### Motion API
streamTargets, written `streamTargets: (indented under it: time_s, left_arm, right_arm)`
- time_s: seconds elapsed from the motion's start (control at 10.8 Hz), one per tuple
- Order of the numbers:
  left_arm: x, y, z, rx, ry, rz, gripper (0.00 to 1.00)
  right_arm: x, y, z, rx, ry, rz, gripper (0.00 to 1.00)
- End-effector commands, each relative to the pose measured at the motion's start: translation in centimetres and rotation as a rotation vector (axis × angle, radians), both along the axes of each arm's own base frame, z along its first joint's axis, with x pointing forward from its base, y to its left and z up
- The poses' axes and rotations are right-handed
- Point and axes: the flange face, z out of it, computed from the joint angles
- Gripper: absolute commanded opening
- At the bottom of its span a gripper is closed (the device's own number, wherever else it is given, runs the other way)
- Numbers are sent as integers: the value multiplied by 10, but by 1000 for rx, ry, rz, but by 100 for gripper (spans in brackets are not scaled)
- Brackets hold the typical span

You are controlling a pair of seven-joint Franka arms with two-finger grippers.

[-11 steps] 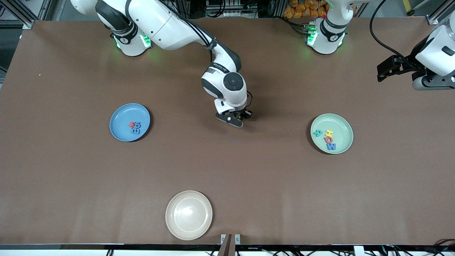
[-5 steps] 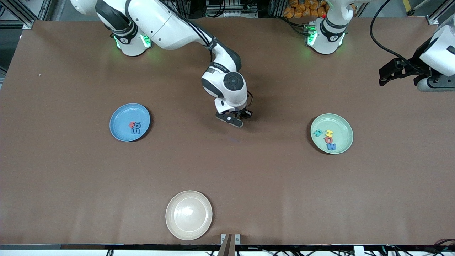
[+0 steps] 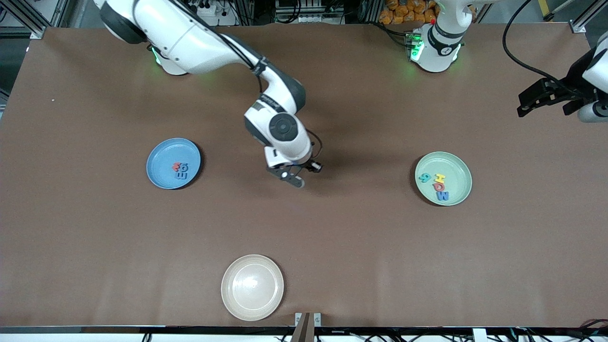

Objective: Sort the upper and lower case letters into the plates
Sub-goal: 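Carry the yellow u to the blue plate and release it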

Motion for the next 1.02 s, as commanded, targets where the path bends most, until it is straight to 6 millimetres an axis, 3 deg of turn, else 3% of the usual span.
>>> streamTargets:
  time_s: [0.0,0.19,0.46,0.65,0.93]
  left_arm:
    - [-9,2,-2,-25,2,-19,100]
    - [-8,0,-4,-25,5,-22,100]
    - [-6,2,-10,-26,15,-20,100]
    - [-6,3,-10,-24,16,-18,100]
    - [-5,21,-19,-24,34,17,100]
  right_arm:
    - [48,-91,24,-6,79,-26,0]
    - [81,-162,46,8,86,-33,0]
    - [91,-271,60,36,155,118,0]
    - [77,-339,55,25,177,216,0]
    - [48,-406,28,23,199,347,0]
